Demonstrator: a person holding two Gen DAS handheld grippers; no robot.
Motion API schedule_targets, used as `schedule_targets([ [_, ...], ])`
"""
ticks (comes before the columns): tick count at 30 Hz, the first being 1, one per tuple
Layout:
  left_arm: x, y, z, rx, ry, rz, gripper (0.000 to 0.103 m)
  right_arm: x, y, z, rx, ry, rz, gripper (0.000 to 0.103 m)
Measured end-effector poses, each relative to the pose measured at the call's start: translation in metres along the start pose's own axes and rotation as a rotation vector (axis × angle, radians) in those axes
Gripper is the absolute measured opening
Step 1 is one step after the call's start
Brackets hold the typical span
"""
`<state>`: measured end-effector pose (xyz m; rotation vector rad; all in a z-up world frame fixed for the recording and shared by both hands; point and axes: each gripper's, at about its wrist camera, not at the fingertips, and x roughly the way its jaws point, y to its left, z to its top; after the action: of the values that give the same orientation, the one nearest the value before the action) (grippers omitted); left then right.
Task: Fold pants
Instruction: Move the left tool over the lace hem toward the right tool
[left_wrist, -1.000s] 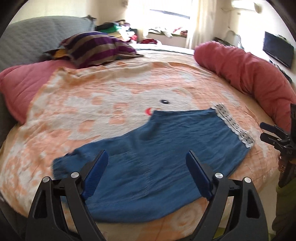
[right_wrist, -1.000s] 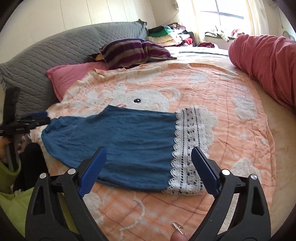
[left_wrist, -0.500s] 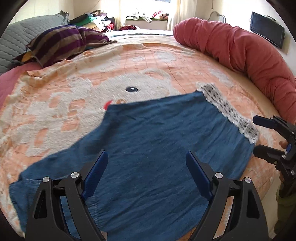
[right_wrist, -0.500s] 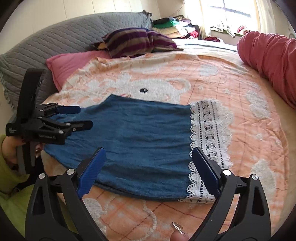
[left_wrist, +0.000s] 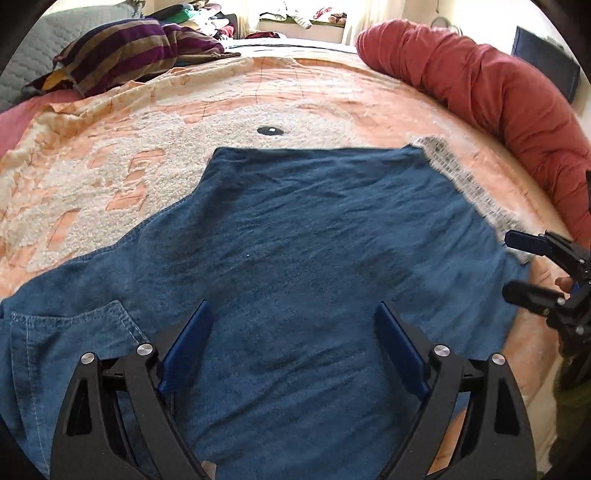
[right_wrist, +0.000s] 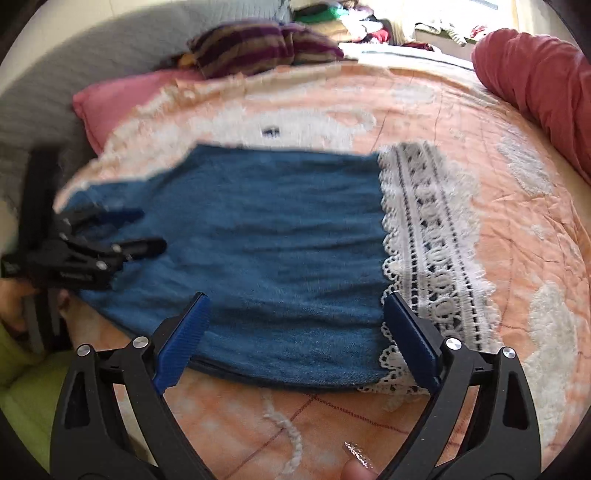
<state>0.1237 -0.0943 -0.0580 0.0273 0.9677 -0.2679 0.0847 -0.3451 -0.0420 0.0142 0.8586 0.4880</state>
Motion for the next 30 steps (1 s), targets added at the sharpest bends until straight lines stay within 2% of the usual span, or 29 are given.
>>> schedule_targets([
  [6, -0.018, -0.012, 0.017, 0.026, -0.04, -0.007, 0.094, -0.031, -0.019, 0.002, 0.027, -0.063, -0.054, 0.09],
  [8, -0.02, -0.017, 0.025, 0.039, -0.049, -0.004, 0.095, -0.045, -0.035, -0.001, 0.07, -0.095, -0.085, 0.09],
  [14, -0.014, -0.036, 0.054, 0.091, -0.053, 0.004, 0.097, -0.056, -0.057, -0.007, 0.124, -0.116, -0.119, 0.09],
  [24, 0.024, -0.079, 0.099, 0.197, -0.023, -0.024, 0.097, -0.044, -0.064, -0.019, 0.173, -0.097, -0.095, 0.09],
  [30, 0.055, -0.089, 0.132, 0.214, -0.009, -0.05, 0.097, -0.025, -0.066, -0.018, 0.218, -0.072, -0.066, 0.09],
])
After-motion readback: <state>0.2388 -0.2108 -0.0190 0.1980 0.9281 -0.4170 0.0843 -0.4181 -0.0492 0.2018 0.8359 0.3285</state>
